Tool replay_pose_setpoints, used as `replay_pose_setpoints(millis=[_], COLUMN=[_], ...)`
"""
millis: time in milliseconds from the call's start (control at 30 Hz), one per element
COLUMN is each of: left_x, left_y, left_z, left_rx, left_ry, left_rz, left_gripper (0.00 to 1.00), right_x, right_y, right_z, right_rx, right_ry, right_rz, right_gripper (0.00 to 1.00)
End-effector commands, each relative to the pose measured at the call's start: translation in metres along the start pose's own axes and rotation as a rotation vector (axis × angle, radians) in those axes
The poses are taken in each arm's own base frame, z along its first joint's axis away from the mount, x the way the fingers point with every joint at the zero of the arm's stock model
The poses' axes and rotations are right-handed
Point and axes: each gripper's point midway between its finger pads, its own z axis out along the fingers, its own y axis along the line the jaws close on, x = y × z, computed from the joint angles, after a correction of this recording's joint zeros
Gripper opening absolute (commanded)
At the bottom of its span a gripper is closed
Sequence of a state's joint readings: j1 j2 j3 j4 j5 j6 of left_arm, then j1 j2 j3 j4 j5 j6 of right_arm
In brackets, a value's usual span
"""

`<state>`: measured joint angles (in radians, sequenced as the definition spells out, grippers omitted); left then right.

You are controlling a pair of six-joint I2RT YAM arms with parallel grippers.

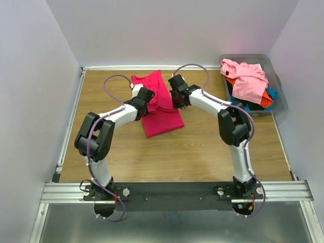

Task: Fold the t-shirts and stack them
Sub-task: Fold the tshirt

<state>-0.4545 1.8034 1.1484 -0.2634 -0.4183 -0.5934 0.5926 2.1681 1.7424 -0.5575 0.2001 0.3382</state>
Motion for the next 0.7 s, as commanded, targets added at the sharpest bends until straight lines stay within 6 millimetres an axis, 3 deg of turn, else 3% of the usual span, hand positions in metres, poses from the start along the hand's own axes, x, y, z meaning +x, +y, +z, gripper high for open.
replay_pose_setpoints(millis=[0, 167, 267, 333, 367, 467, 500, 567, 667], left_x=[-0.006, -0.003, -0.009, -0.014, -0.018, -0.026, -0.027, -0.037, -0.043], left_y=[0.013, 0.011, 0.008, 0.005, 0.004, 0.003, 0.003, 0.001, -0.003], left_z=[0.008, 0.014, 0.013, 0.010, 0.006, -0.002, -0.005, -0.019, -0.040], left_rx=[-0.059, -0.055, -0.041, -0.028, -0.022, -0.005, 0.002, 0.034, 0.082], left_ry=[-0.024, -0.020, -0.034, -0.043, -0.054, -0.070, -0.074, -0.097, -0.125], left_rz=[-0.033, -0.033, -0.034, -0.036, -0.039, -0.047, -0.049, -0.069, -0.095], left_gripper=[0.00, 0.01, 0.10, 0.23, 0.37, 0.56, 0.67, 0.73, 0.73], right_x=[-0.010, -0.006, -0.011, -0.016, -0.019, -0.028, -0.031, -0.035, -0.036], right_y=[-0.013, -0.014, -0.013, -0.012, -0.010, -0.005, -0.004, 0.005, 0.017], right_z=[0.013, 0.021, 0.017, 0.012, 0.009, -0.005, -0.010, -0.023, -0.039], right_rx=[0.056, 0.066, 0.058, 0.052, 0.044, 0.017, 0.008, -0.036, -0.075], right_ry=[-0.027, -0.023, -0.034, -0.048, -0.054, -0.080, -0.086, -0.098, -0.114], right_rz=[-0.001, 0.004, 0.010, 0.015, 0.015, 0.019, 0.019, 0.017, 0.014], right_gripper=[0.01, 0.01, 0.06, 0.14, 0.26, 0.36, 0.38, 0.41, 0.41])
